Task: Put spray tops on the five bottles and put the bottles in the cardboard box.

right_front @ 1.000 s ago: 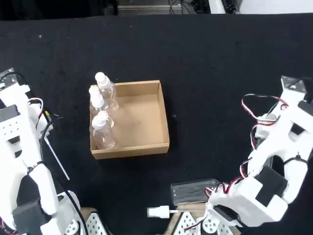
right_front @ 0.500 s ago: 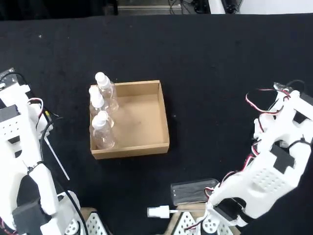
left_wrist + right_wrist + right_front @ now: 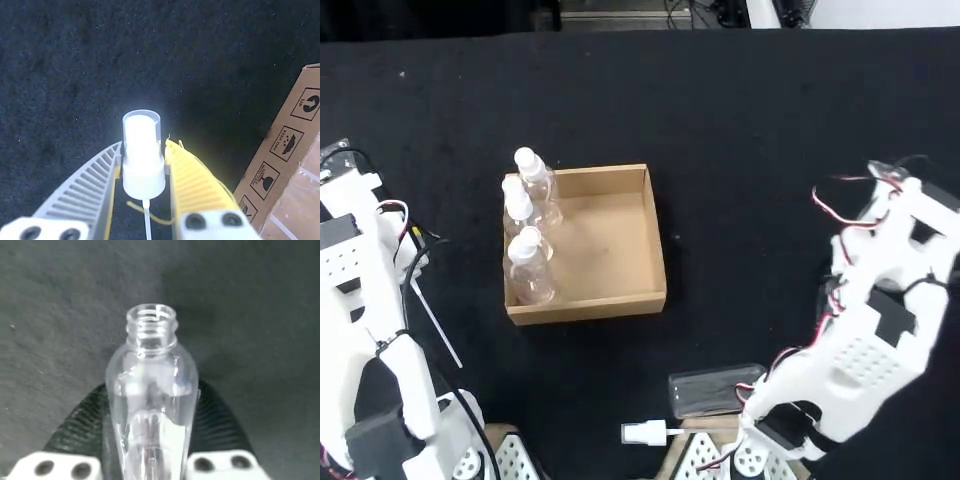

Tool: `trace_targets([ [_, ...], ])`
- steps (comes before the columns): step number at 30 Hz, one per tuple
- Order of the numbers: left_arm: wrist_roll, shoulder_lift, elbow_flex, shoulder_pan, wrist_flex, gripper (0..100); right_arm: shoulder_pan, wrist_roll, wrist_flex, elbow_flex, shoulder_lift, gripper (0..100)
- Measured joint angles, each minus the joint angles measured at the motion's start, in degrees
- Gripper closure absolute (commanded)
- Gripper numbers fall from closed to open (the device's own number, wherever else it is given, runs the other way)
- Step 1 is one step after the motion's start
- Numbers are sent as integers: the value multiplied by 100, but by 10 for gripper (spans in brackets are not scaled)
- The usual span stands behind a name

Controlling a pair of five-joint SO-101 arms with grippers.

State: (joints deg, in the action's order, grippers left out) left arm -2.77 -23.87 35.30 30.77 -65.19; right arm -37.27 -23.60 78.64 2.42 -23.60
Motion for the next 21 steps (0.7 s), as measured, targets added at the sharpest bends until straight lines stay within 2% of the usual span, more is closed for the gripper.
trace_targets([
  [3, 0, 0, 0, 0, 0, 970, 308, -308, -123, 193, 18, 956],
  [7, 0, 0, 0, 0, 0, 970, 607, -1143, -782, 1222, 809, 953],
  [13, 0, 0, 0, 0, 0, 970, 281, -2154, -2163, 3341, 2673, 936],
  [18, 0, 0, 0, 0, 0, 970, -237, -2778, -1899, 3490, 3112, 777],
  [21, 0, 0, 0, 0, 0, 970, -273, -3218, -1626, 3490, 3112, 770],
])
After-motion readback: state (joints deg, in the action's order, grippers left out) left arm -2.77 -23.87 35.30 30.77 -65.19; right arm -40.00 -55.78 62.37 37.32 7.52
